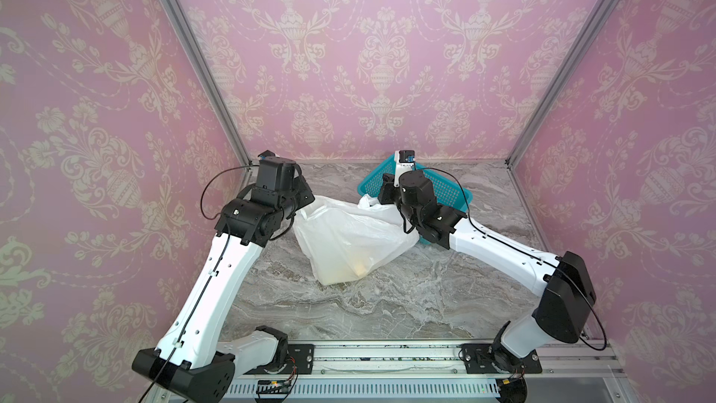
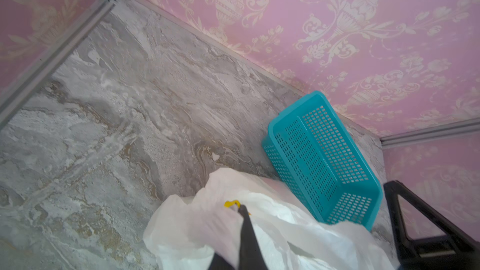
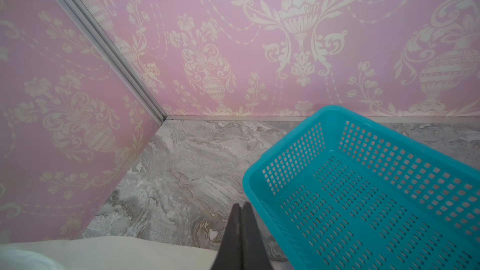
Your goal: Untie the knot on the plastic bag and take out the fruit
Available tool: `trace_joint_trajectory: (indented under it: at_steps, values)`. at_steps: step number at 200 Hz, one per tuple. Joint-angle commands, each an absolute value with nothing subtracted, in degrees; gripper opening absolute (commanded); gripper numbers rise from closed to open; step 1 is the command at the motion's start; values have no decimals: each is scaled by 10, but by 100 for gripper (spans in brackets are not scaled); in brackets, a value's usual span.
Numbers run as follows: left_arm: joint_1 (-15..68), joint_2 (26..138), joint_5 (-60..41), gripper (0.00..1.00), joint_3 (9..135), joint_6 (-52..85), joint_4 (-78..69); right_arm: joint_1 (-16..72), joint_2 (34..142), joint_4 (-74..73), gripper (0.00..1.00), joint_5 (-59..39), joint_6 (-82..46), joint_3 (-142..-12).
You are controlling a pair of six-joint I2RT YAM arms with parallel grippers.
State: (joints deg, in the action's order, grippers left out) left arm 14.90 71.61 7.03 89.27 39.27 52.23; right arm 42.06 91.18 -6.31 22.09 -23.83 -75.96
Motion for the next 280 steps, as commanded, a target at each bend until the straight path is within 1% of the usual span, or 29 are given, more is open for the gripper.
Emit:
trace_joint_trajectory:
  at_steps: [1,27,38,53,69,86,90,93,104,107,112,123,128,135,154,176,209,226,259,271,280]
  values:
    - [86,764,22,0,975,331,563,414,911,-133,0,200,-264,-779]
    - [24,852,-39,0,1111,309,600,409,956,-173,0,176,-281,-832]
    - [12,886,-49,0,1168,297,624,406,982,-187,0,164,-293,-858]
    - [6,922,-61,0,1228,282,659,403,1011,-247,0,145,-302,-870]
    - [6,933,-88,0,1234,274,675,403,1034,-305,0,133,-300,-873]
    - [6,911,-115,0,1176,273,665,403,1045,-289,0,82,-276,-897]
    - [6,901,-117,0,1157,272,659,404,1045,-274,4,68,-267,-905]
    - [6,894,-118,0,1140,273,655,404,1044,-259,10,62,-262,-910]
    - [6,865,-113,0,1082,270,636,412,1031,-196,34,68,-246,-921]
    - [6,857,-111,0,1066,269,633,415,1026,-179,44,75,-241,-922]
    - [6,847,-109,0,1044,267,628,420,1016,-148,56,89,-234,-921]
    - [6,825,-106,0,1003,263,621,438,992,-92,74,124,-219,-911]
    - [6,816,-106,0,989,262,619,448,982,-74,81,135,-213,-903]
    - [6,803,-108,0,970,263,614,462,968,-51,87,150,-209,-891]
    - [6,780,-112,0,945,262,609,514,943,-5,99,180,-199,-859]
    - [7,762,-106,0,933,260,616,588,947,19,100,230,-184,-841]
    - [6,728,-79,0,893,250,617,679,996,-2,100,268,-168,-838]
    - [6,717,-81,0,880,243,617,717,1027,-44,100,293,-144,-831]
    - [6,710,-92,0,863,243,613,747,1095,-40,100,336,-128,-877]
    - [6,705,-93,0,860,244,611,745,1119,-29,100,382,-134,-895]
    - [5,701,-92,0,857,243,610,744,1132,-28,100,433,-133,-901]
